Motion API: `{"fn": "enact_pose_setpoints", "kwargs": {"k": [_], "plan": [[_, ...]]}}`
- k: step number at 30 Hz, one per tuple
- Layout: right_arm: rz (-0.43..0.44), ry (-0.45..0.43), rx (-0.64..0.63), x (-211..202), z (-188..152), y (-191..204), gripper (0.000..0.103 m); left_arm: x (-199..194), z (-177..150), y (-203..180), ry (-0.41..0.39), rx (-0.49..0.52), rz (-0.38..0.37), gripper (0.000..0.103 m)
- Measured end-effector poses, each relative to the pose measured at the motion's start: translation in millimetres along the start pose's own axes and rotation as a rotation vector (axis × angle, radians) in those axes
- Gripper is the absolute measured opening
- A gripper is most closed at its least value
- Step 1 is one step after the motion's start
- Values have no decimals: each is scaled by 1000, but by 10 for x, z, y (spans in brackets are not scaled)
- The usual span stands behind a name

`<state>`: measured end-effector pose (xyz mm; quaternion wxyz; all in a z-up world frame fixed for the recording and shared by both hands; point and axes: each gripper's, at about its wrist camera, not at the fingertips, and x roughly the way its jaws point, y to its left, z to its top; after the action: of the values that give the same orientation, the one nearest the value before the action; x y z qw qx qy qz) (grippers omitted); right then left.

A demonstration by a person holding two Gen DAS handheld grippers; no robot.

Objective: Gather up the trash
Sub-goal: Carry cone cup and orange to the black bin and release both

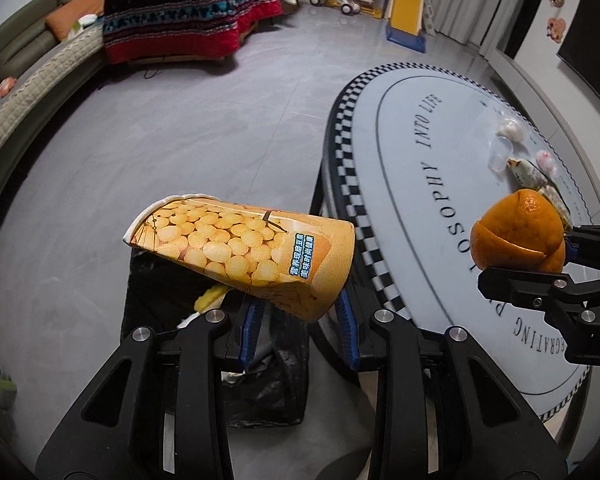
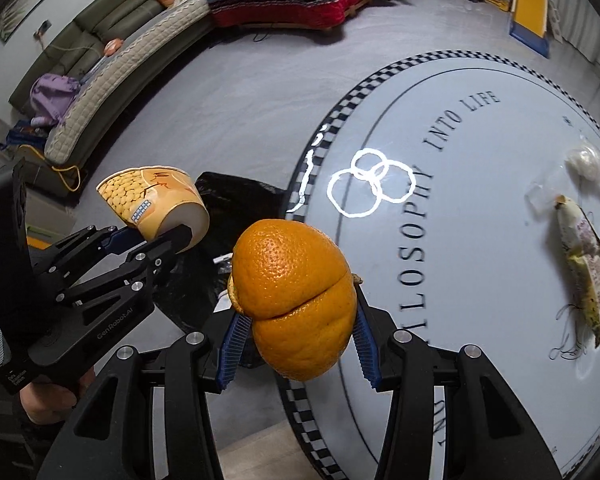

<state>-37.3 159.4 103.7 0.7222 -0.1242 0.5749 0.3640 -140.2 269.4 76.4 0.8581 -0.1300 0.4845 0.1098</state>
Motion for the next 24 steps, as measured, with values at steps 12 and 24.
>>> {"fn": "enact_pose_setpoints", "kwargs": {"k": [12,24], "plan": [[96,113,-108,683,139,824,50,225,-622,943,82,-183,83,32],[131,126,-59,963,290,929,66,414,-983,1379,110,-265,203,97]]}}
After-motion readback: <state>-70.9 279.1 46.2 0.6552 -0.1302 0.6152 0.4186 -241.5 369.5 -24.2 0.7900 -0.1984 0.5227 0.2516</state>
